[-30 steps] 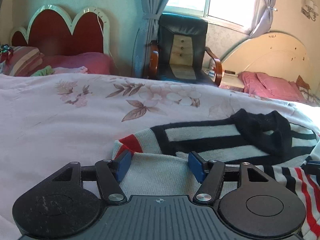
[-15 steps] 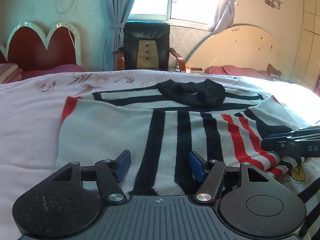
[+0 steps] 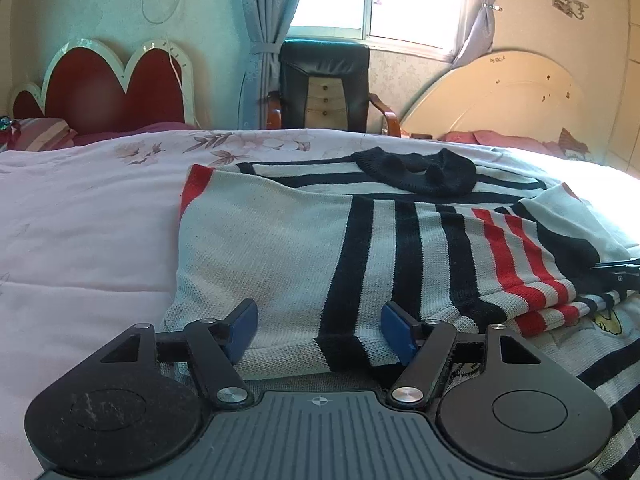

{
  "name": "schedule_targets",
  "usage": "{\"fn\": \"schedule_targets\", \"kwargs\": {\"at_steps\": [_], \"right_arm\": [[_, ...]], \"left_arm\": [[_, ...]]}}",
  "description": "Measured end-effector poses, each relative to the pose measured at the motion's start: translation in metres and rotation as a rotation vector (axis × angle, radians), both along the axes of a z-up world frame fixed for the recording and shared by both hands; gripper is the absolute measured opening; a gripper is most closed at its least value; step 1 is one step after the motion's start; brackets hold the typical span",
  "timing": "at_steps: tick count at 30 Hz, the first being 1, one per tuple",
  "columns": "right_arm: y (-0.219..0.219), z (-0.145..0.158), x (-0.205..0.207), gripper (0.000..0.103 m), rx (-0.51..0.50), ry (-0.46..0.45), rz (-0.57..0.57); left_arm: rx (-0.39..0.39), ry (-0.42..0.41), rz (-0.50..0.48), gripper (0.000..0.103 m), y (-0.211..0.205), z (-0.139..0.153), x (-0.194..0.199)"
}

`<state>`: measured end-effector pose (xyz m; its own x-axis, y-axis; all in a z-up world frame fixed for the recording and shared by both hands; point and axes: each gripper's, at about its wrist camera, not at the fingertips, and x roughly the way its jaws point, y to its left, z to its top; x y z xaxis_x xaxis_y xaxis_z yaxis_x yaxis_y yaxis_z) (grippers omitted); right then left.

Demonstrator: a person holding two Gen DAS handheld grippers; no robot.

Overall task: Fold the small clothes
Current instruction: 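Move both grippers to the striped hem of the sweater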

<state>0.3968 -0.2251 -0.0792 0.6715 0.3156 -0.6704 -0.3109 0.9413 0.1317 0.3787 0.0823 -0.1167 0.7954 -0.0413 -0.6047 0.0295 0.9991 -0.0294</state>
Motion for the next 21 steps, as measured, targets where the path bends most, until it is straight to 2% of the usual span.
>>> {"fn": "schedule_targets", "kwargs": {"at_steps": [6,7,8,9,10,13,21], "right_arm": [[-0.005,0.000,-0.006,0.021,-0.017,-0.007,0.037],[-0.006,0.006,-0.005,0.023,-0.013,0.009,0.034],[-0.009,0.011,-0.007,0.032,-0.006,0.014,0.026],[-0.015,0.017,-0.013,0.042,0.013,0.000,0.018],[-0.024,0.023,-0.022,0.044,0.035,-0.015,0.013],[-0.046,0.029,-0.047,0.043,0.076,0.004,-0.003],[-0.079,0.026,-0.135,0.043,0.108,0.041,-0.110]], "left_arm": [[0.055,0.038,0.045,0.070,-0.009,0.011,-0.006],[0.079,0.042,0.051,0.074,-0.012,0.016,-0.010],[0.111,0.037,0.065,0.094,-0.015,0.020,-0.019],[0.132,0.035,0.071,0.103,-0.016,0.023,-0.028],[0.139,0.032,0.062,0.103,-0.017,0.024,-0.038],[0.150,0.049,0.041,0.103,-0.019,0.026,-0.065],[0.139,0.041,0.022,0.103,-0.023,0.029,-0.134]]}}
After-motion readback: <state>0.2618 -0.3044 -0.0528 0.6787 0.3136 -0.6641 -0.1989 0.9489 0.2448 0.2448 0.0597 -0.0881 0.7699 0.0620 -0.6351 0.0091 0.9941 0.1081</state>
